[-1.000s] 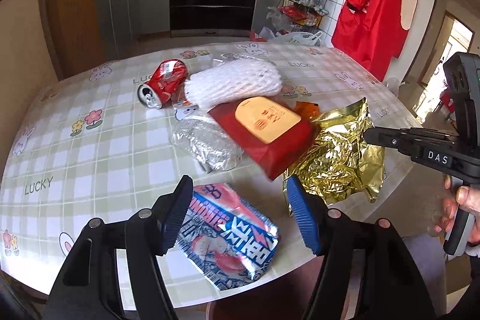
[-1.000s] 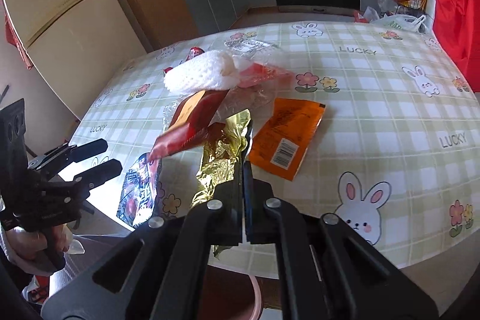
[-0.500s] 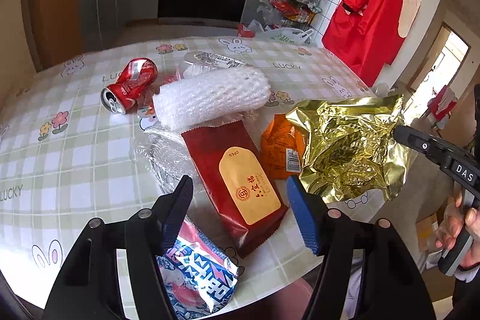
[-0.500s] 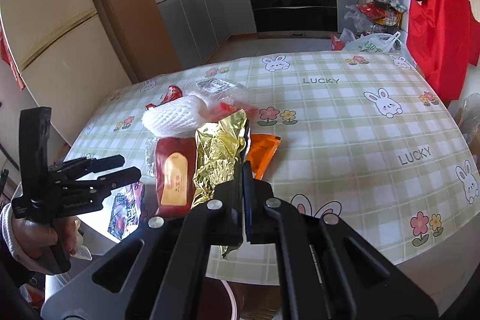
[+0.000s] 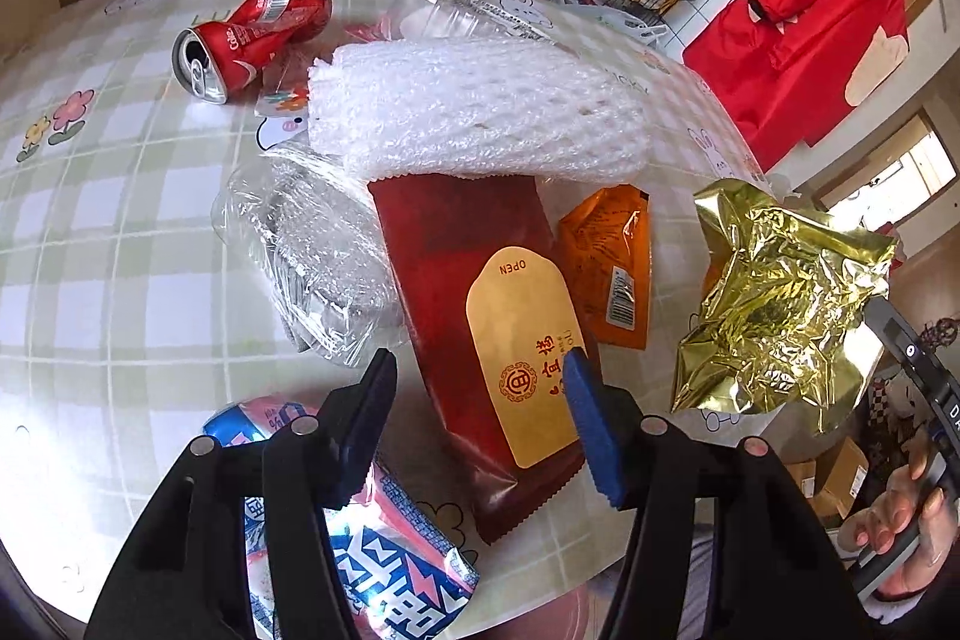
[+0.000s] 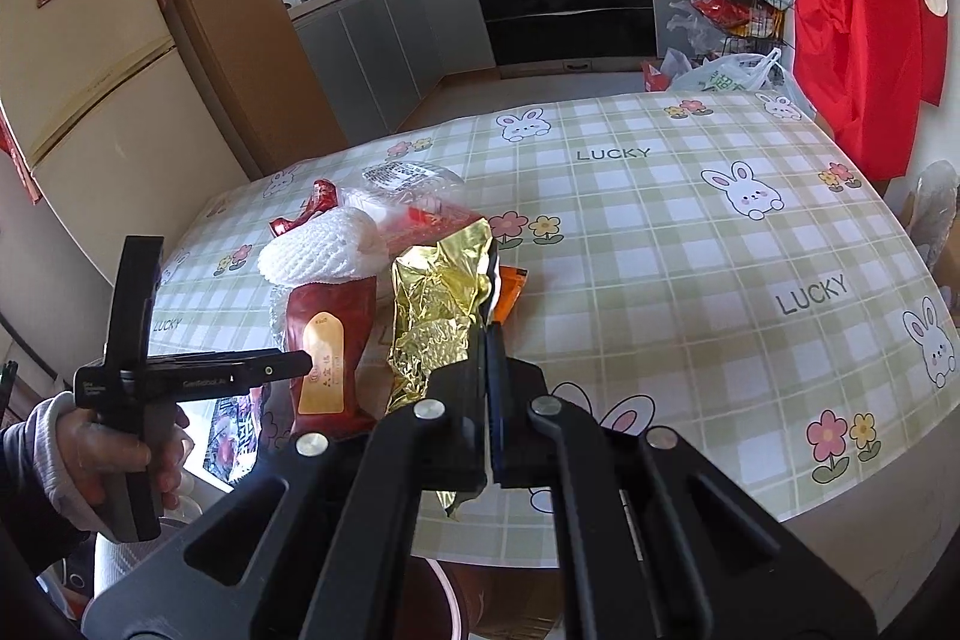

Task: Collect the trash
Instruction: 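Lift the gold foil with the right tool while the left tool grasps the red packet, then drop the gold foil into the bin with the right tool while the left tool drops the red packet, then grasp the blue-white snack wrapper with the left tool, then grasp the orange snack packet with the right tool while the left tool holds the wrapper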

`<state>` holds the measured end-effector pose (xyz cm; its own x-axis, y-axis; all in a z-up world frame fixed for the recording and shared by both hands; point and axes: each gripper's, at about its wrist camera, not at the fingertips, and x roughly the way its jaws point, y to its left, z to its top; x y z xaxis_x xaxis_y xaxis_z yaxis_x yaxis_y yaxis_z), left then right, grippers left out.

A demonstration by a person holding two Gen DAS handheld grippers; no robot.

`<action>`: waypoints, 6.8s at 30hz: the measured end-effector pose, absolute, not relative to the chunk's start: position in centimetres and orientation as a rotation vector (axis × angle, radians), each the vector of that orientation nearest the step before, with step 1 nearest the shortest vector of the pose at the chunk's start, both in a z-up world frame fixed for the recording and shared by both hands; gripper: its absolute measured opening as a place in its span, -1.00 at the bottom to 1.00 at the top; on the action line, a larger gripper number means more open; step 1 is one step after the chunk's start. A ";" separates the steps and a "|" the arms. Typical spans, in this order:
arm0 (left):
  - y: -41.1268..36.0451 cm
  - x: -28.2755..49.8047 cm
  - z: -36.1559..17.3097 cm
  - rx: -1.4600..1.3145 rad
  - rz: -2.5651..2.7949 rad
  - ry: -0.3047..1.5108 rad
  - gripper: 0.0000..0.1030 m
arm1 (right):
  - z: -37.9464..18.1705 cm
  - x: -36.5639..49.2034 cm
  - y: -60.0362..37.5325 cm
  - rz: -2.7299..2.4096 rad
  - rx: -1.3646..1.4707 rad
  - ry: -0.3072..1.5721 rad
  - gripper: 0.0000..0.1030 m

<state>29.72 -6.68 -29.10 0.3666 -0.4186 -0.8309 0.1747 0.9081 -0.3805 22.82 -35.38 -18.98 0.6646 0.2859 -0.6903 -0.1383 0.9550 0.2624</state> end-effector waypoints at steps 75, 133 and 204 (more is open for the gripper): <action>4.9 1.8 -12.9 -0.329 -0.365 0.645 -0.94 | -16.1 7.8 -20.0 0.503 -0.075 0.940 -0.43; 1.8 12.1 -25.0 -0.390 -0.286 1.007 0.52 | -20.1 12.7 -26.3 0.259 -0.029 0.949 0.86; 8.0 16.5 -23.2 -0.500 -0.196 0.810 -0.93 | -31.6 34.6 -26.3 0.136 -0.004 1.107 0.10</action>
<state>16.46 8.05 -23.24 0.6795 -0.3536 -0.6429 -0.0204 0.8668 -0.4983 34.65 -26.28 -31.60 0.4396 0.1071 -0.8918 -0.1112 0.9917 0.0642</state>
